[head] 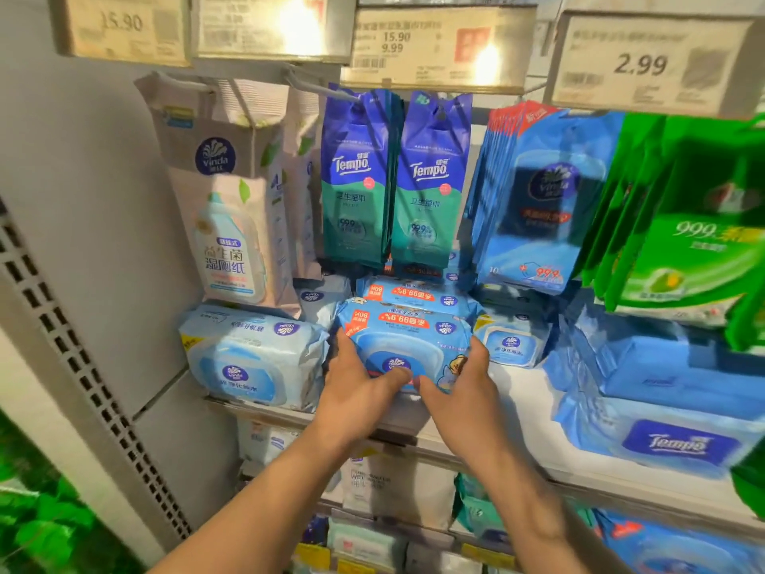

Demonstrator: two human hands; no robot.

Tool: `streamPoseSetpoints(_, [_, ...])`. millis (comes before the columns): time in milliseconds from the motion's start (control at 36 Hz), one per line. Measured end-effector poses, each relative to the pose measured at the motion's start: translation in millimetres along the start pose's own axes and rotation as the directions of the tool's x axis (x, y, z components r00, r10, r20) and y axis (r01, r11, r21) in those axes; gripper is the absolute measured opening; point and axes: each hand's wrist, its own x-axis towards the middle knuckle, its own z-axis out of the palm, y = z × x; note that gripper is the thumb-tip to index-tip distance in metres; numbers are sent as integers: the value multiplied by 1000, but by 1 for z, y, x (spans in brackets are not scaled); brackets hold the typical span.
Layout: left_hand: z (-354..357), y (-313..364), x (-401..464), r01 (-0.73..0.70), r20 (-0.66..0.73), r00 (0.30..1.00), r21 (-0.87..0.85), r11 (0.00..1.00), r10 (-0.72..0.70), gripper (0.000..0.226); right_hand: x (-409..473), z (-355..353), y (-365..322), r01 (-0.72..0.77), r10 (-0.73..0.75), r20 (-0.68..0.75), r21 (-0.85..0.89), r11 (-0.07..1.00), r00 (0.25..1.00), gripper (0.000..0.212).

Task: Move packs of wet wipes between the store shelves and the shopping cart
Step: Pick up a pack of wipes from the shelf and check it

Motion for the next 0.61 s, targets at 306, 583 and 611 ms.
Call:
streamPoseSetpoints(306, [-7, 2, -1, -17, 106, 994, 20, 1000, 14, 85, 8, -4, 4, -43, 40, -57, -58, 997, 998, 64])
streamPoseSetpoints(583, [-15, 11, 0, 30, 154, 987, 89, 996, -44, 81, 6, -6, -2, -61, 59, -16, -91, 994, 998, 59])
streamPoseSetpoints(611, [-16, 12, -2, 32, 146, 988, 118, 993, -49, 74, 5, -8, -2, -63, 62, -10, -88, 994, 998, 57])
